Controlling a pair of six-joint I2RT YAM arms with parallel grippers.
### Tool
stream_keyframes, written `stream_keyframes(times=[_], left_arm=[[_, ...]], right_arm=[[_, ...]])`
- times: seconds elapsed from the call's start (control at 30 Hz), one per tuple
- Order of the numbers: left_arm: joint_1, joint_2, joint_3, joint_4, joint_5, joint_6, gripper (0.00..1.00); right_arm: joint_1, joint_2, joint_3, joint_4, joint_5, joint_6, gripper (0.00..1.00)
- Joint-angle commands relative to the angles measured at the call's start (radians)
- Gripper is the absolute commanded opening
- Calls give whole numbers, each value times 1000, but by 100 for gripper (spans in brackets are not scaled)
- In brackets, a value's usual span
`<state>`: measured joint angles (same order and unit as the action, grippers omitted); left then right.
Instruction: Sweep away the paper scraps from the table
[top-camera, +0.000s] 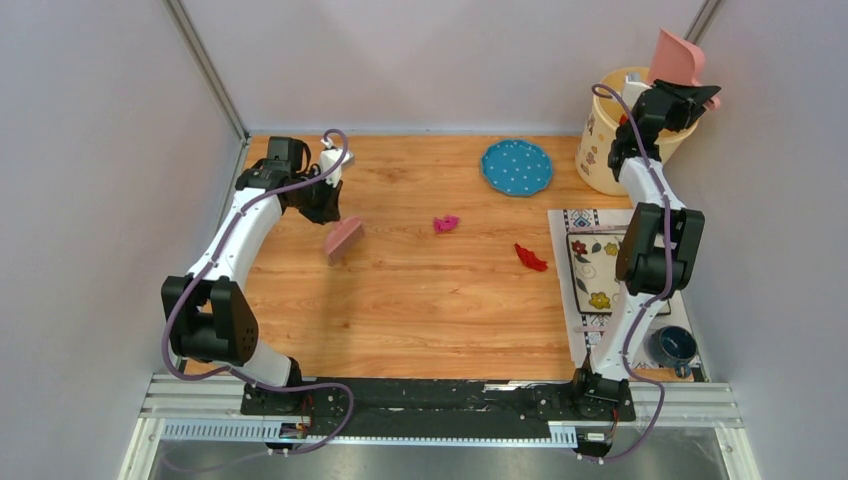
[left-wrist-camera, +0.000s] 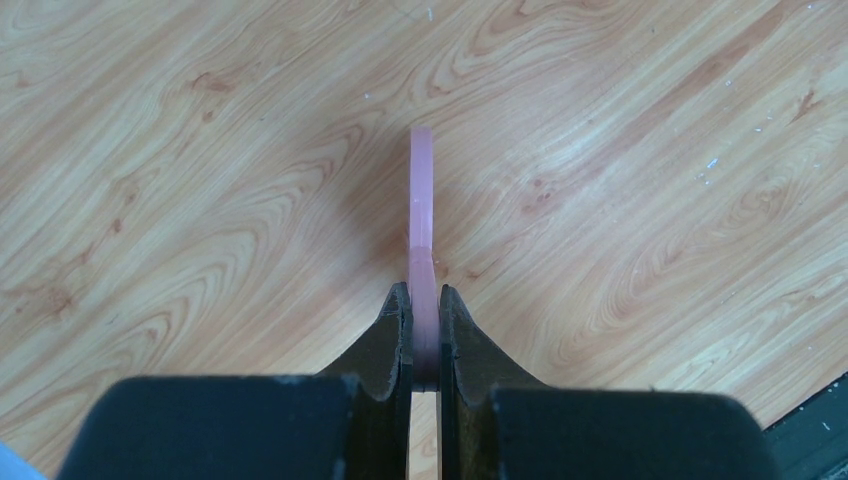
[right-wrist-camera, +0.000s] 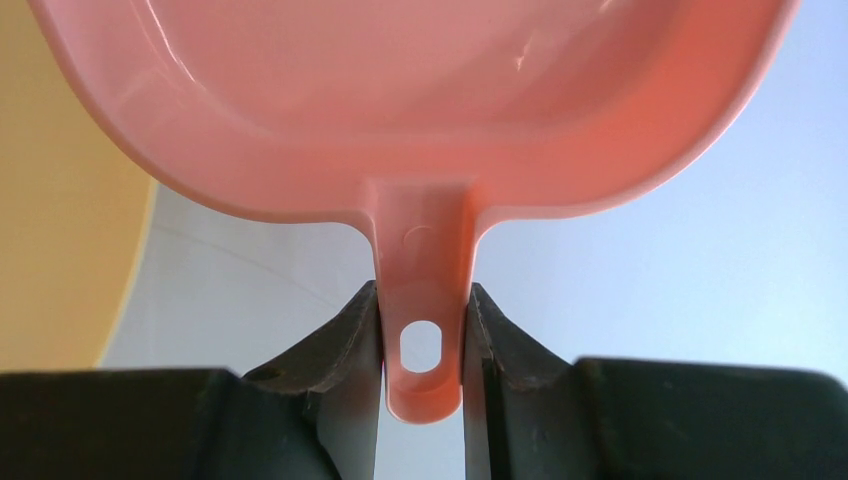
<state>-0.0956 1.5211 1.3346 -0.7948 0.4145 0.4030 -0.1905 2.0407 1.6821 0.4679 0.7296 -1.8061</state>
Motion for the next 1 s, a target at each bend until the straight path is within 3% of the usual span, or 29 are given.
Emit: stream_keyframes(times=[0.0,0.17,0.27,0.3,0.43,0.53,0.73,0.87,0.97], left_arm=[[7,5,35,-4,26,20,0],[5,-6,28,0,27,19,0],[5,-10,28,25,26,7,0],[5,-13,34,34,30,-9,0],[-7,-7,83,81,67,-75,0],[-82,14,150,117,55,-107,0],[-361,154,354,178,17,-193,0],[-498,346,489,313,76,-440,0],[-564,509,609,380,110,-629,0]], right_arm=[[-1,-79,-22,297,-38,-148,1],[3,-121,31,166,23,-15,1],[16,-183,143,-162,63,368,0],[19,-238,166,-346,39,560,0],[51,-364,202,-616,-64,867,0],[103,-442,177,-739,-101,988,0],[169,-543,111,-940,-151,1189,0],[169,-618,41,-1018,-176,1339,0],[171,-677,-51,-1028,-203,1361,0]])
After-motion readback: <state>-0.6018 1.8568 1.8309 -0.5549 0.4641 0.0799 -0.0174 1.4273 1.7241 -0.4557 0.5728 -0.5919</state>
